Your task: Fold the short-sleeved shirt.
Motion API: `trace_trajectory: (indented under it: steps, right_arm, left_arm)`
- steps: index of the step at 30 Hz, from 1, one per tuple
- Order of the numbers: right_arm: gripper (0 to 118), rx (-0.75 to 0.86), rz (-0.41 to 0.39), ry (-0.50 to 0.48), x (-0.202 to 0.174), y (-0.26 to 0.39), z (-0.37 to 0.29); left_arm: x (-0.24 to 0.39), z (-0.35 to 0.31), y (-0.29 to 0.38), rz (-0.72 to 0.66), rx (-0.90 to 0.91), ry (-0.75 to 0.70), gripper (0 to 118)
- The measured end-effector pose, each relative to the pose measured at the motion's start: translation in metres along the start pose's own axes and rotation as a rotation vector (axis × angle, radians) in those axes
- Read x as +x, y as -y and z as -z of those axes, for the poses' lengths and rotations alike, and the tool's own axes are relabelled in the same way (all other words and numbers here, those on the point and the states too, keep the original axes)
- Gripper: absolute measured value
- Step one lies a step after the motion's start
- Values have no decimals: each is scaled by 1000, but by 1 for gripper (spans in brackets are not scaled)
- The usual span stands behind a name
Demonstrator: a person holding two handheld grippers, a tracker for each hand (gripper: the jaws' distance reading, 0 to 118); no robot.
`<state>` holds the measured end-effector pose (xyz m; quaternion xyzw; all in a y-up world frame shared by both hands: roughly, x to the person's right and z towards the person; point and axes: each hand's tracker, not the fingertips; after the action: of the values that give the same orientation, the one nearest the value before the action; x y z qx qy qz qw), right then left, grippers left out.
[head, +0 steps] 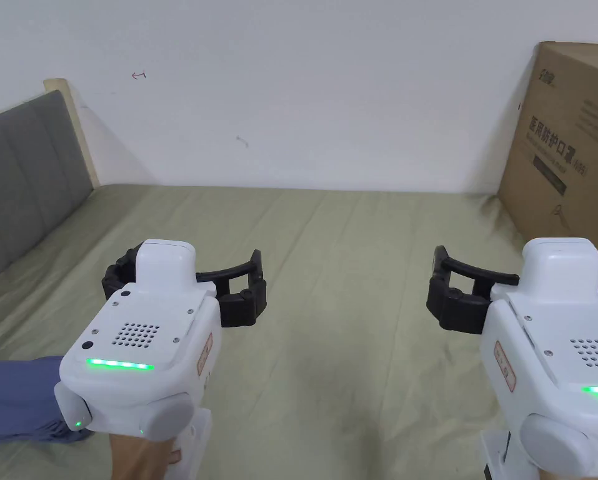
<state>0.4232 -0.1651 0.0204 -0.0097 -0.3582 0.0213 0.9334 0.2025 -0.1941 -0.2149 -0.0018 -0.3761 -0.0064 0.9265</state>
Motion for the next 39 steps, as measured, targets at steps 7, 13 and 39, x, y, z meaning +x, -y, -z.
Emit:
trace_trajectory:
  steps: [7,13,39]
  right_arm:
    - [118,-1,2,-2,0,-1,0]
    - [118,2,-2,-5,0,-2,-1]
    - [118,-513,292,171,0,-18,22]
  left_arm:
    - [0,0,0,2,1,4,117]
    - [0,-1,0,0,-4,6,117]
    - [-5,-5,-5,-9,2,12,117]
